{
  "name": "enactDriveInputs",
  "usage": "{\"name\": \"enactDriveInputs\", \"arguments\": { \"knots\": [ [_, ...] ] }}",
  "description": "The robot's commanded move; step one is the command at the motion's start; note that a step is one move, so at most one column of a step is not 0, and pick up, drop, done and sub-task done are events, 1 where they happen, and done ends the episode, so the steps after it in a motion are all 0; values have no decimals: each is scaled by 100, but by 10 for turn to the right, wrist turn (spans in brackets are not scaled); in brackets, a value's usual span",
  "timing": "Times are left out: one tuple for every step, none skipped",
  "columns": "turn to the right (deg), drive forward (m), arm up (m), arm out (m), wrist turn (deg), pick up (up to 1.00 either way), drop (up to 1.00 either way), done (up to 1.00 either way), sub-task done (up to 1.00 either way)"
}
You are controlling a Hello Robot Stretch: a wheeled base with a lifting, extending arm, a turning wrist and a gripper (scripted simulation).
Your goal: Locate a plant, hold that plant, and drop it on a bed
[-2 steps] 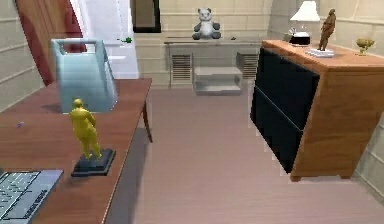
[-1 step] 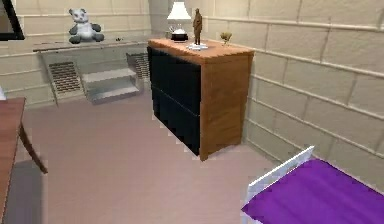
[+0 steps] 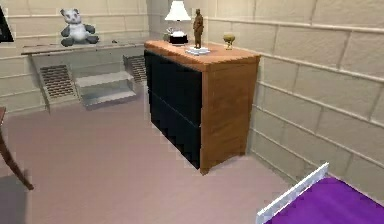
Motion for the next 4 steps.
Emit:
{"name": "enactDriveInputs", "arguments": {
  "knots": [
    [-330, 0, 0, 0, 0, 0, 0, 0, 0],
    [0, 100, 0, 0, 0, 0, 0, 0, 0],
    [0, 100, 0, 0, 0, 0, 0, 0, 0],
    [-150, 0, 0, 0, 0, 0, 0, 0, 0]
  ]
}}
